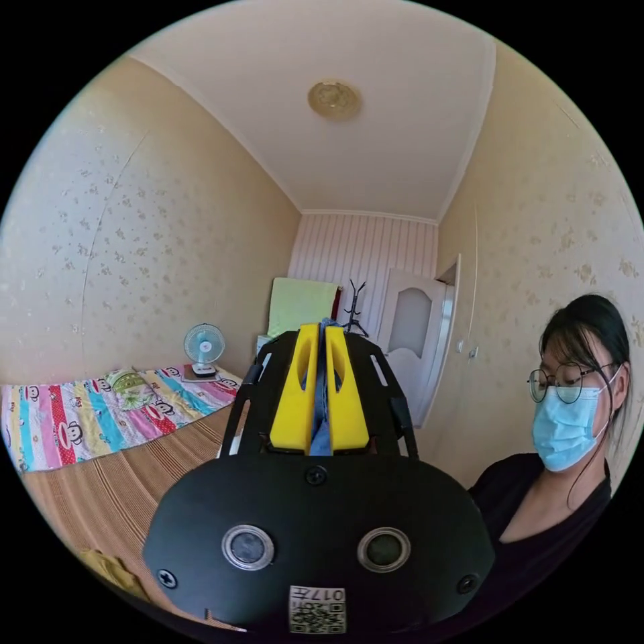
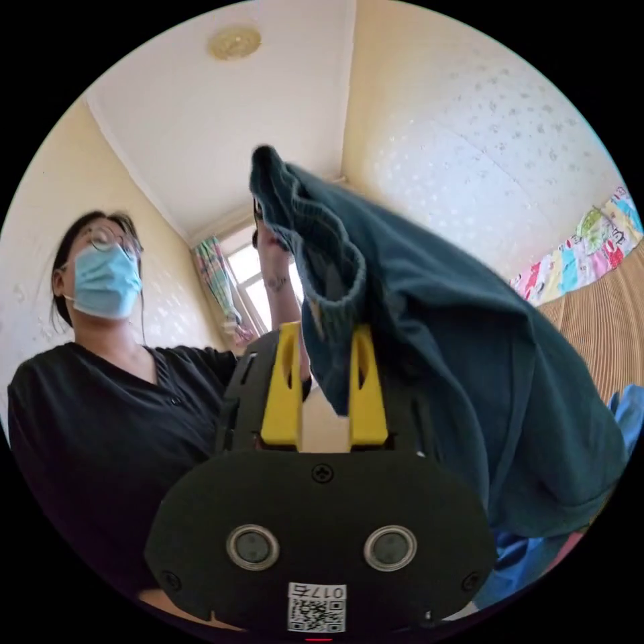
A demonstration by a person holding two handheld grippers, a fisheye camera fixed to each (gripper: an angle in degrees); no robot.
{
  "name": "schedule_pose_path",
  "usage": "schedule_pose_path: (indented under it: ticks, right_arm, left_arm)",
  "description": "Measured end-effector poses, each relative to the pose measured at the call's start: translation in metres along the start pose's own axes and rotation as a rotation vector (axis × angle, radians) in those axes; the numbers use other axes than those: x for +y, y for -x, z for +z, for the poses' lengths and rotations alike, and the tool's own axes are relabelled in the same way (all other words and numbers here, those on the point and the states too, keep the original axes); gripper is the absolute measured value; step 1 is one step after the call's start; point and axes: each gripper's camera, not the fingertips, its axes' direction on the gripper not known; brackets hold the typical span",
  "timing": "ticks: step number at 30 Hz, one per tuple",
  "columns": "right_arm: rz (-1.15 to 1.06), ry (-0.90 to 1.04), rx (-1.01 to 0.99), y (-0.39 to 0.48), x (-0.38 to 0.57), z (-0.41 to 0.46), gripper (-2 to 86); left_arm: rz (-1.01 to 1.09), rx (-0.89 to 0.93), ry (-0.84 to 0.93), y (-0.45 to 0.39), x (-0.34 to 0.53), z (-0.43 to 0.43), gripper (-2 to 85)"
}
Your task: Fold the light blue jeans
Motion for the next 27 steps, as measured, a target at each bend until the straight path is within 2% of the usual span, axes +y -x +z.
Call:
schedule_pose_path:
  ticks: [4,7,12,15,21,25,27]
  right_arm:
    - [-0.091,0.012,0.093,0.048,-0.085,-0.028,3.8]
    - [-0.285,0.048,0.298,0.123,-0.182,-0.032,3.0]
    - [-0.679,0.113,0.535,0.292,-0.344,0.031,2.5]
    - [-0.783,0.165,0.672,0.363,-0.406,0.079,2.3]
    - [-0.759,0.120,0.615,0.427,-0.470,0.129,2.2]
    - [-0.733,0.142,0.669,0.416,-0.482,0.158,2.1]
    - [-0.696,0.186,0.705,0.380,-0.485,0.175,2.1]
  left_arm:
    - [0.026,-0.096,-0.052,-0.011,-0.007,-0.057,-0.7]
    - [0.068,-0.123,-0.109,-0.029,-0.023,-0.098,-0.8]
    - [0.164,-0.144,-0.235,-0.071,-0.078,-0.142,-0.8]
    - [0.182,-0.120,-0.302,-0.091,-0.124,-0.161,-0.8]
    - [0.225,-0.176,-0.409,-0.128,-0.193,-0.181,-0.6]
    - [0.241,-0.223,-0.384,-0.119,-0.206,-0.174,-0.6]
    - [0.217,-0.227,-0.353,-0.097,-0.199,-0.164,-0.6]
